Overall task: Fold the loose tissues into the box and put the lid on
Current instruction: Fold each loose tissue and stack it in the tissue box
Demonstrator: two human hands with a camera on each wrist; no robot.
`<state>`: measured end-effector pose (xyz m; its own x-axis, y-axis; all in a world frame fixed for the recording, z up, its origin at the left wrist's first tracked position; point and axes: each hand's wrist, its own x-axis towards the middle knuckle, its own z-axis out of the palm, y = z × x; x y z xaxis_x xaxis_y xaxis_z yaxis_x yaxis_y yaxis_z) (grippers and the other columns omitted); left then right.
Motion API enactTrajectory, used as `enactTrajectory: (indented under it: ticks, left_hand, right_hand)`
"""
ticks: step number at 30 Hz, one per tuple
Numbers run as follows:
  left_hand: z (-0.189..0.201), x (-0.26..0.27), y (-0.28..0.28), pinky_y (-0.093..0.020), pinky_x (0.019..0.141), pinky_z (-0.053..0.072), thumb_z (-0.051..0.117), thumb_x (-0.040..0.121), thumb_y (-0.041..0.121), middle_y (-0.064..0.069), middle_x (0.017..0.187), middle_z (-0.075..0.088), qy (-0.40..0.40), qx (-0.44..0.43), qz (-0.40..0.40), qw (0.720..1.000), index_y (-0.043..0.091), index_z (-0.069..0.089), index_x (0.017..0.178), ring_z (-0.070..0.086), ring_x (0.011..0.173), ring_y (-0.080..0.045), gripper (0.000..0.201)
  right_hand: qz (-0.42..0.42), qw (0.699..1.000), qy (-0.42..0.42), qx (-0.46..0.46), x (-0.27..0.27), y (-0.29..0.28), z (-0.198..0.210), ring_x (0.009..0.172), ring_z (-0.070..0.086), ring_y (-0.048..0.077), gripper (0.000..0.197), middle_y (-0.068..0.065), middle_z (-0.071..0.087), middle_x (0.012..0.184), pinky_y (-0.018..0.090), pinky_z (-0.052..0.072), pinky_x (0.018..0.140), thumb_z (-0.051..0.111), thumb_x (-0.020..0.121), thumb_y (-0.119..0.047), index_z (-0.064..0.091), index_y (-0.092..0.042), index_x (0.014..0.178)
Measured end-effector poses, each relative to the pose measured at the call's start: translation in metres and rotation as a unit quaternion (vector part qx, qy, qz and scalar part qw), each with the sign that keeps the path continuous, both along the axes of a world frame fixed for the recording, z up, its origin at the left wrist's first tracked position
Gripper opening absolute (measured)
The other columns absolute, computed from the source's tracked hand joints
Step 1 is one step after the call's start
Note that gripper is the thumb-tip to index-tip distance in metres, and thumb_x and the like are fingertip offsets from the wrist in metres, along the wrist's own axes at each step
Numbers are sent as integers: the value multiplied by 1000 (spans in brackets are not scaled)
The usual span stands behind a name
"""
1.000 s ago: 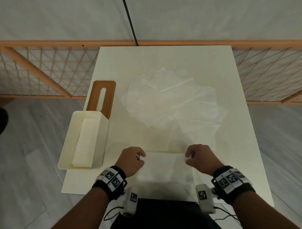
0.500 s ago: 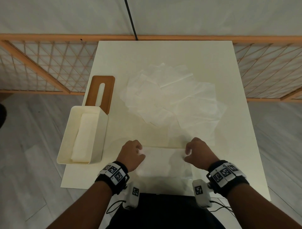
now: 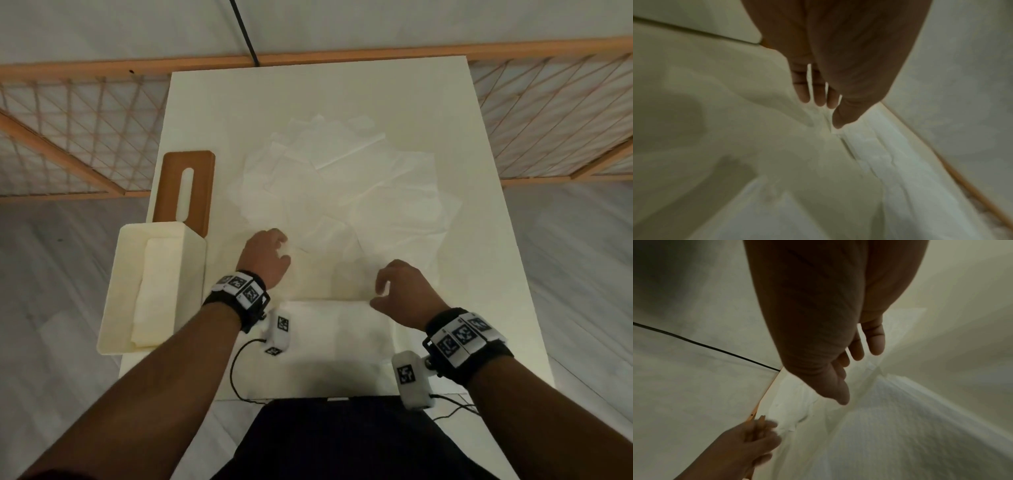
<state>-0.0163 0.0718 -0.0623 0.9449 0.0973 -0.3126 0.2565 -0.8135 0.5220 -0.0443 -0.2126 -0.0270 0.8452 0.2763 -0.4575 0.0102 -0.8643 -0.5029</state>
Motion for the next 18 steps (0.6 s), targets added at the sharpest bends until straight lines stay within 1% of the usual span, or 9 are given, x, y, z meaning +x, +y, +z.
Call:
enactTrajectory:
  ticks: [2,4,5,7,8,10,13,16,18]
  left_hand:
    - [-11,18,-5,-33,101,40,69,87,15,-10,123,58,-1,27,-36,999,13,59,127,52,117,-27,42]
    - [-20,29,-8,-37,107,37,67,90,20,-10,131,54,3,61,-51,997,14,61,130,45,125,-29,40]
    - [-22,32,-8,-40,106,39,66,92,23,-9,130,56,1,84,-56,995,15,65,125,46,123,-30,34]
    - [-23,35,-8,-45,97,45,61,95,27,-8,120,61,-20,122,-58,991,16,72,113,50,115,-30,23]
    - [-22,35,-7,-47,95,46,60,96,27,-8,117,62,-36,124,-51,990,16,73,109,51,112,-30,22]
    - [-18,35,-3,-48,94,45,60,97,27,-7,116,64,-64,98,-32,993,15,75,108,52,110,-30,22]
    - [-8,37,4,-46,96,44,62,97,27,-5,115,67,-88,60,-31,994,17,76,106,55,108,-29,20]
    - [10,40,11,-45,96,46,67,94,24,-4,109,70,-105,21,-43,993,16,78,101,60,105,-25,15]
    - [25,43,13,-36,95,48,71,91,23,-4,104,72,-123,-10,-27,992,13,78,97,62,99,-19,13]
  right_hand:
    - [0,1000,0,7,2,3,2,86,54,14,12,-2,57,97,22,38,73,77,78,-20,66,-17,83]
    - [-9,1000,-3,18,3,3,5,87,54,13,12,-2,59,98,21,39,75,76,80,-21,66,-18,84]
    - [-14,1000,-6,23,3,3,6,88,54,13,12,-2,59,99,22,39,76,76,80,-22,66,-18,85]
    - [-23,999,-10,28,3,0,6,90,55,14,12,-2,60,99,22,39,77,75,82,-23,67,-17,87]
    - [-28,999,-11,31,3,-3,7,90,56,14,11,-2,61,99,22,39,76,75,83,-23,68,-17,88]
    - [-38,998,-11,39,4,-6,7,89,57,14,10,-2,61,97,22,39,75,74,83,-24,68,-18,87]
    - [-55,997,-12,57,9,-9,8,84,54,9,9,-7,61,93,20,39,72,75,83,-25,68,-19,84]
    - [-56,996,-27,65,16,-8,10,77,51,3,9,-11,59,87,10,34,65,75,83,-25,68,-19,81]
    - [-54,996,-27,67,19,-6,13,75,51,0,9,-14,58,84,8,33,63,74,84,-25,67,-20,81]
